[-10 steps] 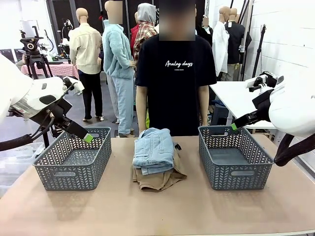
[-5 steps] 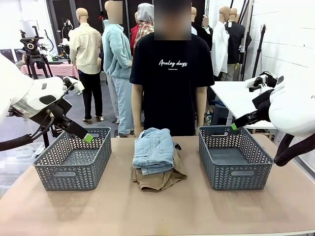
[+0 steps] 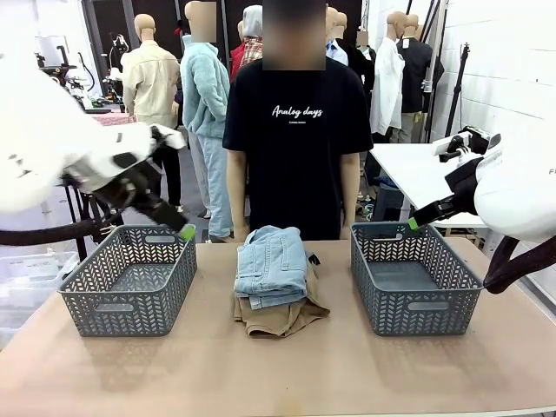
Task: Sort the tops and bottoms.
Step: Lift clothes from the center of the table with your left hand.
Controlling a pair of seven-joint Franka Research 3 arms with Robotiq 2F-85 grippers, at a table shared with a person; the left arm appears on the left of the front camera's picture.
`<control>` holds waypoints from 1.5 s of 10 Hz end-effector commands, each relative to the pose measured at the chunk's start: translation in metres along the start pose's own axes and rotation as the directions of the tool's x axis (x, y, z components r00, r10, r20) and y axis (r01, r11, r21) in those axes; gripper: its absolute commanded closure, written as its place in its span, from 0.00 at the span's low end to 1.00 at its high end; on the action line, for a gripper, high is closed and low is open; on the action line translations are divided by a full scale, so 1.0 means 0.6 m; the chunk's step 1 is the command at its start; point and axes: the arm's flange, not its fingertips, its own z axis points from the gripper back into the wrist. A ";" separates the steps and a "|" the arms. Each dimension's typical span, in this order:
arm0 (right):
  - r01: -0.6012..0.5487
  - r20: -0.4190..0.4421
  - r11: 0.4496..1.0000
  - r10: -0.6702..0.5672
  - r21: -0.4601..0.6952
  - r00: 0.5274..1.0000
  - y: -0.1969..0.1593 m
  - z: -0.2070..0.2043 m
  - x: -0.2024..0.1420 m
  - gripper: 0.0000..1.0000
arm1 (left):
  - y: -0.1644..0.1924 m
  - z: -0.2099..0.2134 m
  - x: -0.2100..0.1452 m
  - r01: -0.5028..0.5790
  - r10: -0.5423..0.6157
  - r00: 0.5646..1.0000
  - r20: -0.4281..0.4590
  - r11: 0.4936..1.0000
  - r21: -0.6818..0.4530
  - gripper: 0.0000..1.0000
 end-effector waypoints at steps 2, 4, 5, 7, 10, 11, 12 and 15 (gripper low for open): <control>0.000 0.009 1.000 0.000 0.003 1.000 -0.002 -0.001 0.000 0.00 | 0.002 -0.107 0.134 -0.112 0.113 0.991 -0.074 0.994 0.016 0.00; 0.000 0.009 1.000 0.000 0.003 1.000 -0.002 -0.001 0.000 0.00 | 0.010 -0.182 0.170 -0.168 0.169 0.976 -0.139 0.986 0.022 0.00; 0.000 0.009 1.000 0.000 0.003 1.000 -0.002 -0.001 0.000 0.00 | 0.018 -0.195 0.166 -0.193 0.197 0.967 -0.162 0.980 0.042 0.00; 0.000 0.009 1.000 0.000 0.003 1.000 -0.002 -0.001 0.000 0.00 | 0.005 -0.173 0.146 -0.137 0.136 0.986 -0.098 0.991 -0.007 0.00; 0.000 0.009 1.000 0.000 0.003 1.000 -0.002 -0.001 0.000 0.00 | 0.001 -0.206 0.172 -0.154 0.164 0.979 -0.118 0.984 0.089 0.00; 0.000 0.009 1.000 0.000 0.003 1.000 -0.002 -0.001 0.000 0.00 | -0.006 -0.231 0.198 -0.184 0.189 0.974 -0.123 0.981 0.052 0.00; 0.000 0.009 1.000 0.000 0.003 1.000 -0.002 -0.001 0.000 0.00 | 0.000 -0.271 0.223 -0.250 0.249 0.951 -0.184 0.968 0.014 0.00; 0.000 0.009 1.000 0.000 0.003 1.000 -0.002 -0.001 0.000 0.00 | 0.002 -0.369 0.253 -0.291 0.295 0.909 -0.295 0.955 0.059 0.00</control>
